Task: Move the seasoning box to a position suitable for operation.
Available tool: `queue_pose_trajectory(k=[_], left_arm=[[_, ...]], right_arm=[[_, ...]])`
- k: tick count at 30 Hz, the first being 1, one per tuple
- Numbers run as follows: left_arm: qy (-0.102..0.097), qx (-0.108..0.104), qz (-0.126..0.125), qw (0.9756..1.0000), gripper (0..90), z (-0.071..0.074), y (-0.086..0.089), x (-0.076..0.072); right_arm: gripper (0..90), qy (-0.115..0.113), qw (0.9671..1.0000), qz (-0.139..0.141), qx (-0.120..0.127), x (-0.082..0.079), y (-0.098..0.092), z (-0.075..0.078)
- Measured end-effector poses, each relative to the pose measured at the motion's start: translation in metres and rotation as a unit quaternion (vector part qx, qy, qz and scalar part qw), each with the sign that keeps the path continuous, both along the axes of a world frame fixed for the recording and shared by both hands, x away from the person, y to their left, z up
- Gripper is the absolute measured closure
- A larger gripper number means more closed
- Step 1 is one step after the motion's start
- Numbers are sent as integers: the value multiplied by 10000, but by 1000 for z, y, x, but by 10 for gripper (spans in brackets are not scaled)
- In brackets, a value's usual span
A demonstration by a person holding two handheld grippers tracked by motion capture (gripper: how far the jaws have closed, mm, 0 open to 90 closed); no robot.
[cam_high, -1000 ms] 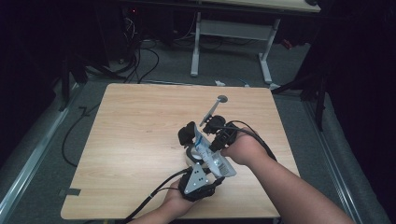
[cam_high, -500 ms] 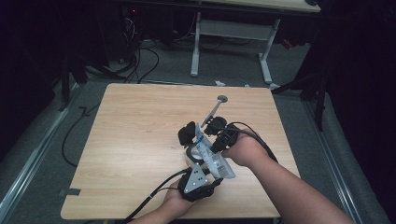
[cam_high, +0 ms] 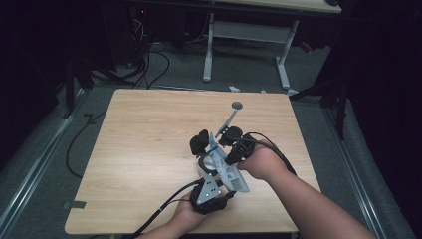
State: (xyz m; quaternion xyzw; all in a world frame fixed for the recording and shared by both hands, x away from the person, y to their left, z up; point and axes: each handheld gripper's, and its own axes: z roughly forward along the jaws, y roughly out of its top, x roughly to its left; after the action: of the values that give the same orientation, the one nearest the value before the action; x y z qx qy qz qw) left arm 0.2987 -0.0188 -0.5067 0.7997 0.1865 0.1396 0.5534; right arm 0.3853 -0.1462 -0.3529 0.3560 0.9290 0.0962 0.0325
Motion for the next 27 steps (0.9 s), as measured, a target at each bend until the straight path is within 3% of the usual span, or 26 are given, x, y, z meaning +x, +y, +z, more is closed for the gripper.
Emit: queue_pose_trajectory(k=[16, 27], left_arm=[[217, 11, 20, 9998, 560, -5, 2, 4], [287, 55, -31, 9996, 496, -5, 5, 4]], right_arm=[[896, -1, 10000, 29, 20, -2, -3, -1], [897, -27, 9999, 15, 118, -1, -4, 0]])
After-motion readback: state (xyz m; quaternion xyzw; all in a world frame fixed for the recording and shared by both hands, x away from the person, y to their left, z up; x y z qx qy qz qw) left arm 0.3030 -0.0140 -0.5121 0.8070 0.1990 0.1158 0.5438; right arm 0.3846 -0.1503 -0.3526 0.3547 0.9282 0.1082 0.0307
